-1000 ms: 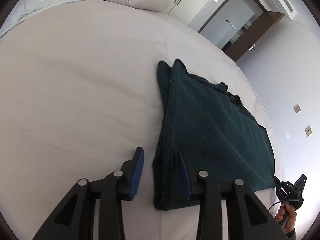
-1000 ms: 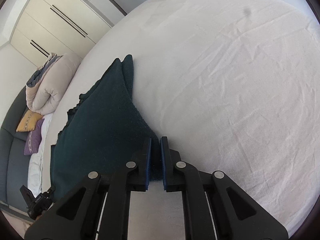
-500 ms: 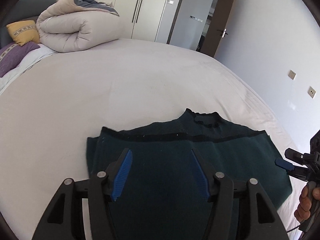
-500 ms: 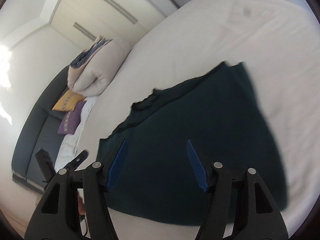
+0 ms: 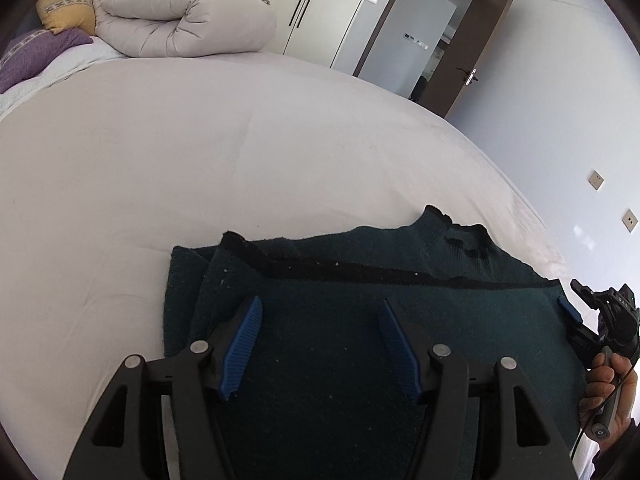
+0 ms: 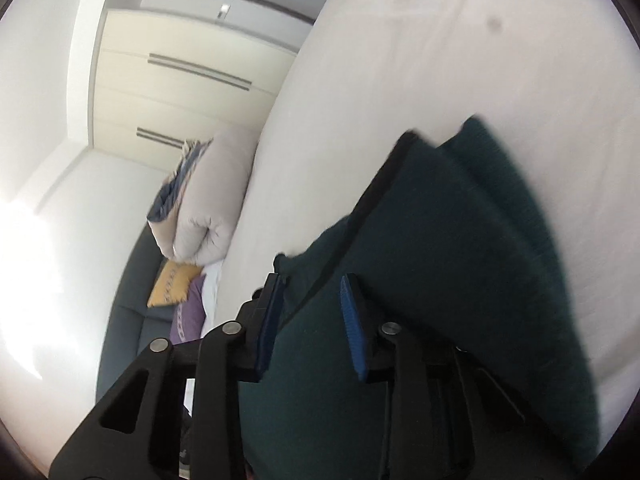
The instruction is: Fold small clothes
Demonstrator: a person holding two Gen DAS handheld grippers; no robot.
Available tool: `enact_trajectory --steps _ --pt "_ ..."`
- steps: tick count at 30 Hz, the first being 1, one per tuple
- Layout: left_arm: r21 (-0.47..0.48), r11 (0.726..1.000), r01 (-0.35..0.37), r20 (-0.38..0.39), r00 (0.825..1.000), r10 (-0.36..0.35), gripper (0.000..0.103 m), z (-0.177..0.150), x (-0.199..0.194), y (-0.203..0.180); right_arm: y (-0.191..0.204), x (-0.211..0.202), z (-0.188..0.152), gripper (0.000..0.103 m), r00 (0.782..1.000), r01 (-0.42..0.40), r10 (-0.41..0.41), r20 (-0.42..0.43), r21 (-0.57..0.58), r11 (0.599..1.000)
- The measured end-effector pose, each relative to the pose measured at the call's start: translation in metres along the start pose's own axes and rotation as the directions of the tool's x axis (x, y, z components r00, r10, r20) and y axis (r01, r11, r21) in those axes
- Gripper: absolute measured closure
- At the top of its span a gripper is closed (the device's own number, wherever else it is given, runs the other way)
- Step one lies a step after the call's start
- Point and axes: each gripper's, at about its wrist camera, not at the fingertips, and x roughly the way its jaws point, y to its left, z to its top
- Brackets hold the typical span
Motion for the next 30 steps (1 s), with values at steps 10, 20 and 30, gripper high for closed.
enact_trajectory --steps 10,20,30 --pt "-0.017 0.999 0.048 0.022 0.999 -0.047 0.036 -0.004 0.004 0.003 0.000 -0.069 0.003 0.069 0.982 0.079 -0.070 0.177 -0.041 0.996" --pt "-0.013 0.999 0.046 0.024 0.999 -0.045 0.035 -0.005 0.004 0.002 0.051 0.033 -0.143 0.047 0.967 -0.010 -0.060 -0.249 -0.269 0.963" --pt "-0.064 0.996 0.061 0.009 0.998 -0.061 0.035 -0.006 -0.009 0.004 -0.022 -0.094 -0.099 0.052 0.985 0.123 -0.123 0.121 0.008 0.992"
